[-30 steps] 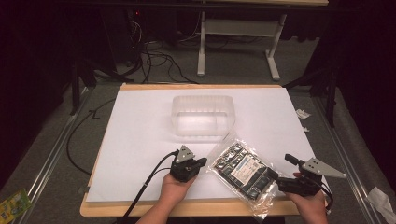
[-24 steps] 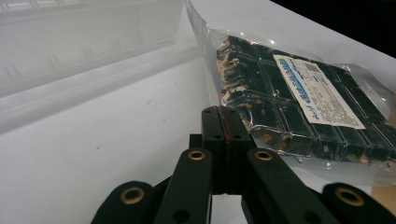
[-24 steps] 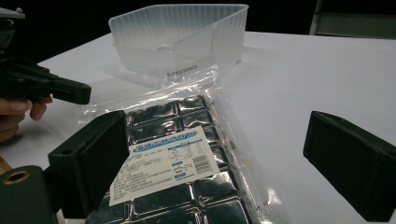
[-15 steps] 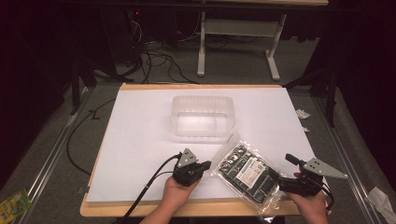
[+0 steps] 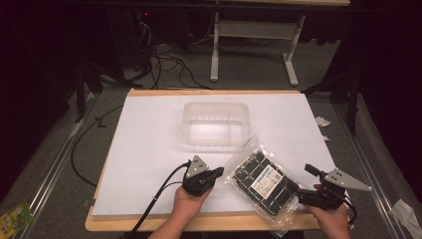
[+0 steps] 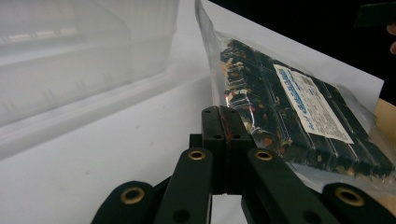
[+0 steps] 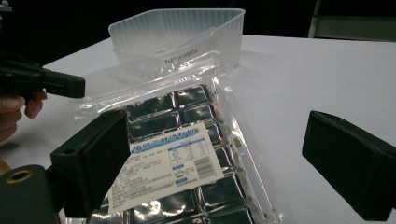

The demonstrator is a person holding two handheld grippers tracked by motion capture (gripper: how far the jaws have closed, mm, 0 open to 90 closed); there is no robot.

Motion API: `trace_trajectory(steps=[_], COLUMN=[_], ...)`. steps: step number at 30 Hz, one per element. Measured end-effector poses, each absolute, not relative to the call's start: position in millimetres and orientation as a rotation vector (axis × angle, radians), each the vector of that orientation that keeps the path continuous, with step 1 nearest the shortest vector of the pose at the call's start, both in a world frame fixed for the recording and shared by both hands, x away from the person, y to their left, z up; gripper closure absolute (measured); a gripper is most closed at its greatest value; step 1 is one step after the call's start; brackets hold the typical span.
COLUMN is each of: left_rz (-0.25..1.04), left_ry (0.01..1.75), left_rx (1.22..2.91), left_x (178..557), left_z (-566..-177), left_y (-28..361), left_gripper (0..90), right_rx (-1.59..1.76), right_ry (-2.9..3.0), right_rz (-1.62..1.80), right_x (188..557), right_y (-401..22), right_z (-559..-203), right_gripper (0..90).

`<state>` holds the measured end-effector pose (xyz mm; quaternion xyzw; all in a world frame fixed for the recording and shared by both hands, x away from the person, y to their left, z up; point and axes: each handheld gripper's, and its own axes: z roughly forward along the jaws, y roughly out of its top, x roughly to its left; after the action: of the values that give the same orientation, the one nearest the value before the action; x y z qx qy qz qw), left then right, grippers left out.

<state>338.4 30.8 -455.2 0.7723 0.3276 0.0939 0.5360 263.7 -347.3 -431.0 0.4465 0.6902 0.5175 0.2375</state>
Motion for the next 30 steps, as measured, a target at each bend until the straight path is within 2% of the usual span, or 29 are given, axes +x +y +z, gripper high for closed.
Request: trace_trajectory(steps=[16,20,30], left_rz=[0.431,0.444,0.451], left_ry=[0.836,0.837,0.82], left_rx=[1.732,1.725,1.696], left_x=[358.2,358.4,356.0], left_z=[-409.4,-404.7,-394.0], left_y=[76.2,79.1,76.0], left_gripper=[90.0,90.0,90.0], right_rx=[1.21,1.228,1.242], right_ry=[1.952,2.012,2.121], right_rz=[1.491,1.526,1.56], right_x=[272.1,285.6,354.6], right_y=[-328.9,-319.3,-282.0], right_z=[-422.8,-419.9,-417.5], right_gripper=[7.6,6.8,8.4])
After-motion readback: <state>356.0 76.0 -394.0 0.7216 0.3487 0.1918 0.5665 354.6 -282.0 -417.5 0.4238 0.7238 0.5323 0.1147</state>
